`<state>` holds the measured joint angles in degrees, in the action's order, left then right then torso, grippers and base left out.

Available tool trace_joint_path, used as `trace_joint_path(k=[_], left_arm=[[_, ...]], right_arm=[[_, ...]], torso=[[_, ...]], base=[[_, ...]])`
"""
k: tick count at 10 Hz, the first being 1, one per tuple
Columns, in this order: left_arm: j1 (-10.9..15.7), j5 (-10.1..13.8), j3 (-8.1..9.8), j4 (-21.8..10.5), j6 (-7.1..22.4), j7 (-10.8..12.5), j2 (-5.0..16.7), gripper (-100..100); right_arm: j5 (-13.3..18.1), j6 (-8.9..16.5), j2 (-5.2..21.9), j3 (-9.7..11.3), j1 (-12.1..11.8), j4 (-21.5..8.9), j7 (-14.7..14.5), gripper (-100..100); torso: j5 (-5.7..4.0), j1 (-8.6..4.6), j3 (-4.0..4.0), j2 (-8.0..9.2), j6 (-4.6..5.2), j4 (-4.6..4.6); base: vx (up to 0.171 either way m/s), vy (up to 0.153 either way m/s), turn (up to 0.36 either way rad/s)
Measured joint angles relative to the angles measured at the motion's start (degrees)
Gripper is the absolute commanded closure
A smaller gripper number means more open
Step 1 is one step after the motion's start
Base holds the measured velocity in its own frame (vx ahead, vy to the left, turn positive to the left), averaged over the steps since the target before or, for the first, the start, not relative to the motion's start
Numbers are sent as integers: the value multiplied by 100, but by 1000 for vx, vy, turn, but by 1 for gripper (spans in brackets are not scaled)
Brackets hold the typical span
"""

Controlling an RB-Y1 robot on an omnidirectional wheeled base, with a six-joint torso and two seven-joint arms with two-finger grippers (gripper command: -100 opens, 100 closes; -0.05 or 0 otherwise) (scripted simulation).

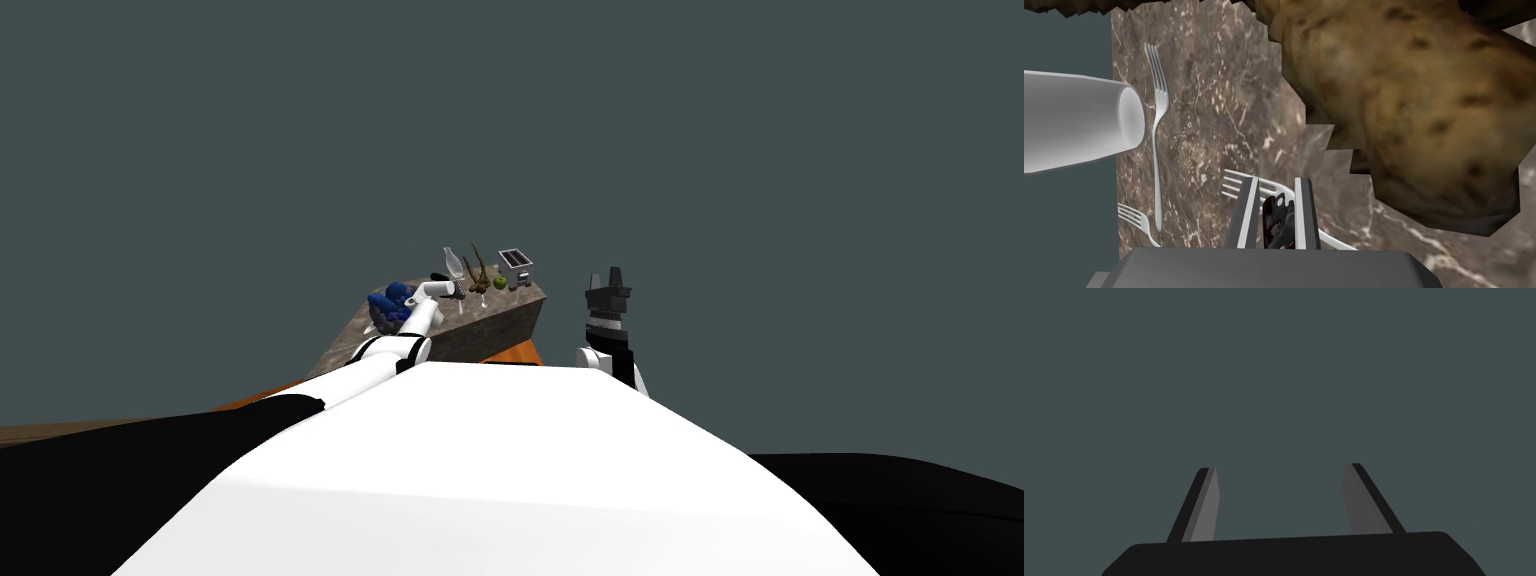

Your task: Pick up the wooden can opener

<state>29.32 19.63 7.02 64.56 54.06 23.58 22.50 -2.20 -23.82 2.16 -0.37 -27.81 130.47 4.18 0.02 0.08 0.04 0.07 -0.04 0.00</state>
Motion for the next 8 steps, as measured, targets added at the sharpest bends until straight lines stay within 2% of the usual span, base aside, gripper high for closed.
trace_joint_path(k=[2, 3, 6, 7, 8], left_arm=[[103, 127, 79, -287, -82, -51, 191, 100], [159, 241, 150, -479, -135, -98, 357, 100], [217, 390, 286, -759, -211, -101, 660, 100], [277, 481, 336, -952, -268, -151, 777, 100], [283, 492, 342, -980, -289, -167, 789, 0]], right_arm=[[0, 0, 0, 1, 2, 0, 0, 0], [0, 0, 0, 1, 3, 0, 0, 0], [0, 0, 0, 0, 1, 0, 0, 0], [0, 0, 0, 0, 1, 0, 0, 0], [0, 0, 0, 0, 0, 0, 0, 0]], torso=[[-3, -12, 18, 32, 4, 6], [-4, -11, 28, 49, 3, 11], [-3, -10, 25, 42, -2, 10], [-2, -9, 23, 40, -1, 8], [-1, -5, 18, 28, -4, 7]], base=[[-125, -25, -249], [-137, -34, -215], [-81, -25, -153], [-36, -9, -29], [-7, -2, 6]])
